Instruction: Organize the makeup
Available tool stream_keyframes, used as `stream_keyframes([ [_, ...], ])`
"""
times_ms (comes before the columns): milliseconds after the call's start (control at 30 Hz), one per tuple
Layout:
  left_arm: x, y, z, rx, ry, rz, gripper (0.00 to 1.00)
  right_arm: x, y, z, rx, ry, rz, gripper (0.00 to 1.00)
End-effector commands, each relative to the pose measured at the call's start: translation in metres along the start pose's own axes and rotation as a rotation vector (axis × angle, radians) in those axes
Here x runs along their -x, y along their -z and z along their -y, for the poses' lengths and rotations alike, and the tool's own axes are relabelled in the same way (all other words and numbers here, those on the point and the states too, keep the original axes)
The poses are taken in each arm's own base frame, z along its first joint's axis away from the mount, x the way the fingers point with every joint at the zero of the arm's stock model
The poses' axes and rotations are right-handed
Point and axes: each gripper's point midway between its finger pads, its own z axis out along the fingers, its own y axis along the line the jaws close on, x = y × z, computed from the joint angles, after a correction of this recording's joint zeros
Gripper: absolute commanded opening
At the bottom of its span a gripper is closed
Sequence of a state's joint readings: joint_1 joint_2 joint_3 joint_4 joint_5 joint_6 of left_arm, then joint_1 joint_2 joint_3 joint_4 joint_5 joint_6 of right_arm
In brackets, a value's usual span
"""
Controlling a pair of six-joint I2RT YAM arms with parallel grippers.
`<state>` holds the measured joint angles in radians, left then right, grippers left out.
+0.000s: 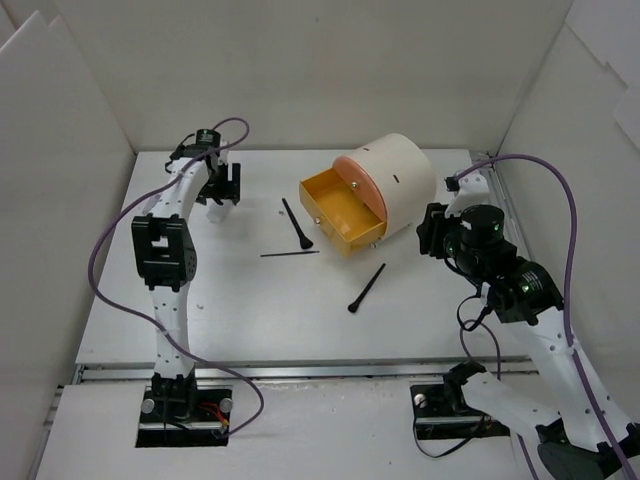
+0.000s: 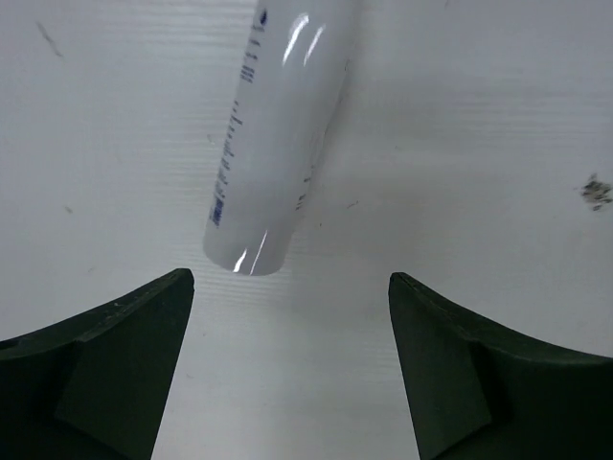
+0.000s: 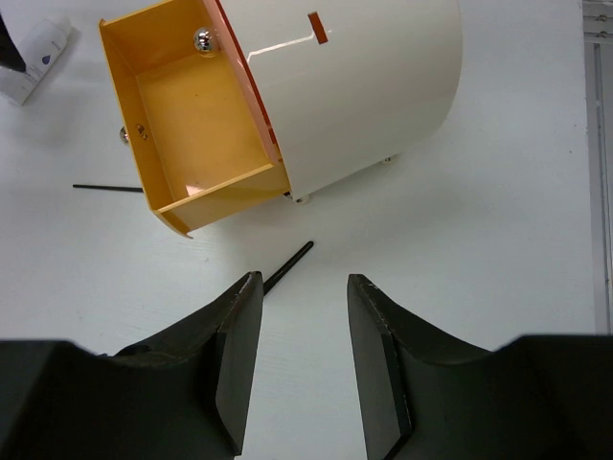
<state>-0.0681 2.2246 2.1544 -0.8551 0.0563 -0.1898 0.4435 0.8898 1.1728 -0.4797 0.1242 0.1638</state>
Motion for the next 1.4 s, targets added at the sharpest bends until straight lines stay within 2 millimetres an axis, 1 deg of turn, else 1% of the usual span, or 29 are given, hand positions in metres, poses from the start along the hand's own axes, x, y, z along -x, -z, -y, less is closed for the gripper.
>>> stream_keyframes([
  [0, 0.016, 0.02, -0.008, 0.031, -0.136, 0.037, 0.78, 0.028, 0.001, -0.005, 0.019, -0.022, 0.074, 0.38],
  [33, 0.012, 0.01, -0.01, 0.041, -0.132, 0.021, 0.79, 0.029, 0.001, -0.007, 0.025, -0.022, 0.074, 0.38],
  [100, 0.011, 0.0, -0.01, 0.043, -0.134, 0.017, 0.79, 0.031, 0.0, -0.007, 0.029, -0.022, 0.075, 0.38],
  [133, 0.008, -0.011, -0.011, 0.05, -0.132, 0.0, 0.79, 0.032, 0.0, -0.008, 0.029, -0.022, 0.077, 0.38],
  [233, 0.003, -0.03, -0.026, 0.113, -0.124, -0.032, 0.78, 0.034, 0.0, -0.009, 0.033, -0.027, 0.078, 0.38],
  [333, 0.003, -0.042, -0.026, 0.113, -0.122, -0.029, 0.77, 0.034, 0.0, -0.009, 0.03, -0.031, 0.078, 0.39],
  [500, 0.002, -0.055, -0.025, 0.108, -0.121, -0.029, 0.76, 0.035, -0.001, -0.008, 0.022, -0.03, 0.078, 0.39],
  [567, 0.002, -0.061, -0.025, 0.11, -0.12, -0.026, 0.72, 0.034, -0.003, -0.007, 0.019, -0.026, 0.074, 0.39],
  [600, 0.004, -0.065, -0.022, 0.098, -0.12, -0.025, 0.67, 0.034, -0.003, -0.007, 0.016, -0.026, 0.073, 0.39],
  [667, 0.002, -0.066, -0.021, 0.094, -0.112, -0.039, 0.57, 0.034, -0.005, -0.006, 0.011, -0.026, 0.069, 0.39],
  [700, 0.002, -0.067, -0.019, 0.082, -0.108, -0.039, 0.46, 0.033, -0.005, -0.007, 0.013, -0.023, 0.068, 0.39],
  [733, 0.001, -0.067, -0.017, 0.074, -0.104, -0.038, 0.41, 0.034, -0.005, -0.007, 0.015, -0.025, 0.069, 0.39],
  [767, 0.005, -0.063, -0.017, 0.073, -0.097, -0.024, 0.29, 0.033, -0.005, -0.007, 0.017, -0.026, 0.067, 0.39],
  [800, 0.003, -0.063, -0.017, 0.073, -0.089, -0.025, 0.22, 0.033, -0.006, -0.007, 0.016, -0.025, 0.065, 0.39],
  [833, 0.005, -0.059, -0.016, 0.073, -0.084, -0.018, 0.12, 0.032, -0.007, -0.008, 0.019, -0.023, 0.062, 0.39],
  [867, 0.011, -0.048, -0.01, 0.038, -0.076, 0.004, 0.0, 0.032, -0.007, -0.009, 0.021, -0.023, 0.06, 0.39],
  [933, 0.014, -0.036, -0.002, -0.001, -0.053, 0.02, 0.0, 0.032, -0.007, -0.009, 0.026, -0.02, 0.059, 0.39],
  [967, 0.024, -0.017, 0.009, -0.064, -0.043, 0.054, 0.0, 0.033, -0.007, -0.009, 0.024, -0.022, 0.064, 0.39],
  [1033, 0.03, 0.004, 0.023, -0.131, 0.023, 0.079, 0.0, 0.033, -0.005, -0.009, 0.024, -0.02, 0.066, 0.39],
  [1067, 0.043, 0.035, 0.035, -0.224, 0.046, 0.129, 0.0, 0.033, -0.006, -0.008, 0.022, -0.016, 0.063, 0.39],
  [1100, 0.043, 0.044, 0.044, -0.268, 0.124, 0.135, 0.0, 0.032, -0.006, -0.007, 0.017, -0.017, 0.064, 0.38],
  [1133, 0.047, 0.057, 0.054, -0.323, 0.159, 0.157, 0.0, 0.032, -0.006, -0.008, 0.02, -0.013, 0.063, 0.38],
  [1167, 0.056, 0.095, 0.071, -0.437, 0.172, 0.208, 0.0, 0.031, -0.007, -0.007, 0.015, -0.012, 0.061, 0.39],
  [1200, 0.057, 0.103, 0.079, -0.486, 0.26, 0.221, 0.0, 0.031, -0.007, -0.007, 0.015, -0.012, 0.061, 0.39],
  [1233, 0.06, 0.116, 0.085, -0.53, 0.292, 0.244, 0.0, 0.031, -0.008, -0.007, 0.015, -0.01, 0.058, 0.38],
  [1267, 0.064, 0.153, 0.103, -0.604, 0.294, 0.291, 0.0, 0.031, -0.008, -0.008, 0.024, -0.01, 0.059, 0.38],
  [1300, 0.062, 0.159, 0.11, -0.631, 0.32, 0.305, 0.0, 0.031, -0.009, -0.01, 0.033, -0.007, 0.055, 0.38],
  [1333, 0.062, 0.171, 0.119, -0.673, 0.38, 0.299, 0.0, 0.031, -0.009, -0.011, 0.038, -0.003, 0.058, 0.38],
  [1367, 0.056, 0.188, 0.126, -0.708, 0.405, 0.301, 0.0, 0.031, -0.008, -0.011, 0.043, -0.003, 0.06, 0.38],
])
